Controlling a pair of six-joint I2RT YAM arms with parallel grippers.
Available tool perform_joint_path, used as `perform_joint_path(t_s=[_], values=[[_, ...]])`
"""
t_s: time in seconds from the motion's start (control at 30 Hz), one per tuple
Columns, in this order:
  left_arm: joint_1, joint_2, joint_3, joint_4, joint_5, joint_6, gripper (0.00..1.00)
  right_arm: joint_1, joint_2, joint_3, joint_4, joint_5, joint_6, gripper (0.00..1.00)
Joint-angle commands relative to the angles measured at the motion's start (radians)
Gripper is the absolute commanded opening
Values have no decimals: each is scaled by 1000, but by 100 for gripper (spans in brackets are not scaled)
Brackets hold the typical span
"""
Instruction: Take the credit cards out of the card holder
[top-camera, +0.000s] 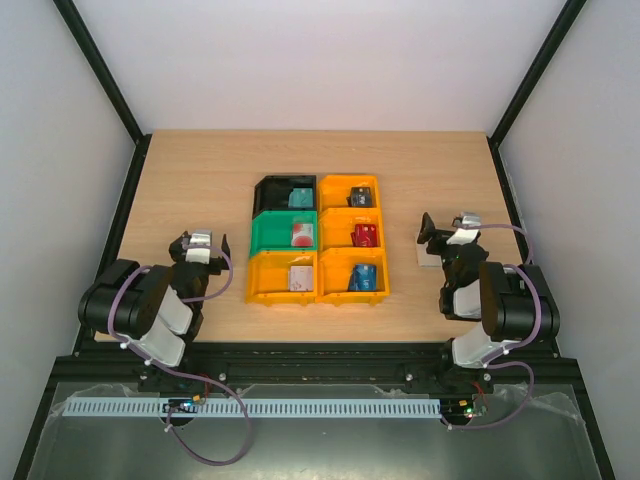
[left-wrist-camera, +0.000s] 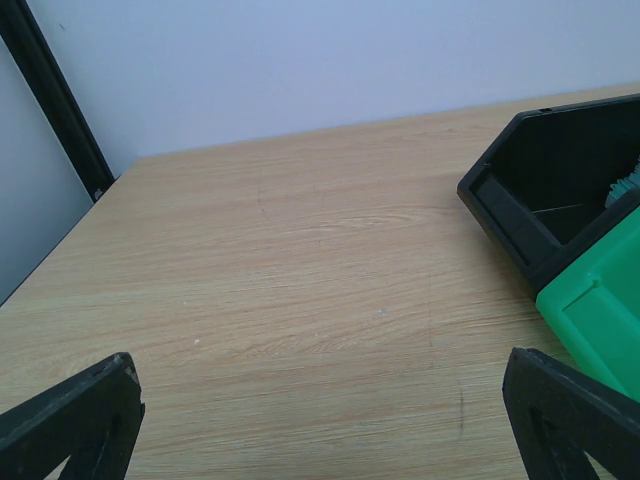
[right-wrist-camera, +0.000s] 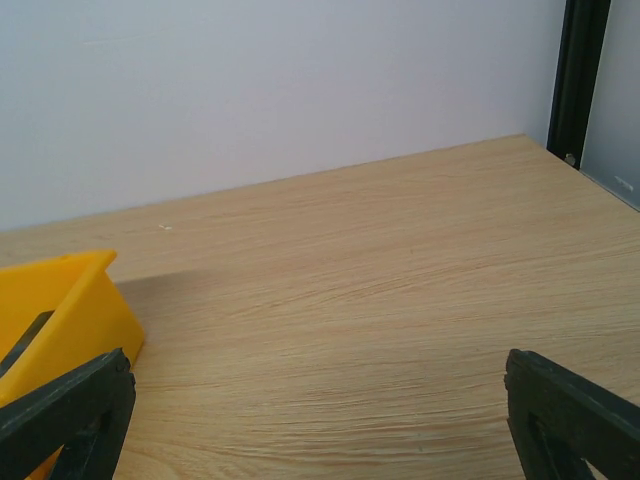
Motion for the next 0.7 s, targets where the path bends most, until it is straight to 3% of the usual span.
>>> perform_joint_path(t_s=[0.0, 0.23, 0.33, 0.47, 0.57, 0.67], values=[[4, 4, -37, 323, -9, -13, 100, 4, -20, 11, -4, 21, -23, 99], [4, 0, -29, 310, -11, -15, 100, 10, -25, 17, -18, 45, -23, 99], [6, -7, -28, 297, -12, -18, 99, 9, -94, 25, -72, 161, 33, 99], [43, -73, -4, 203, -18, -67, 99, -41, -290, 257, -654, 325, 156, 99], [113, -278, 117, -236, 86, -122, 99, -81, -334, 459, -1012, 354, 180, 99], [180, -310, 358, -622, 161, -121, 100, -86, -311, 624, -1317, 327, 183, 99]])
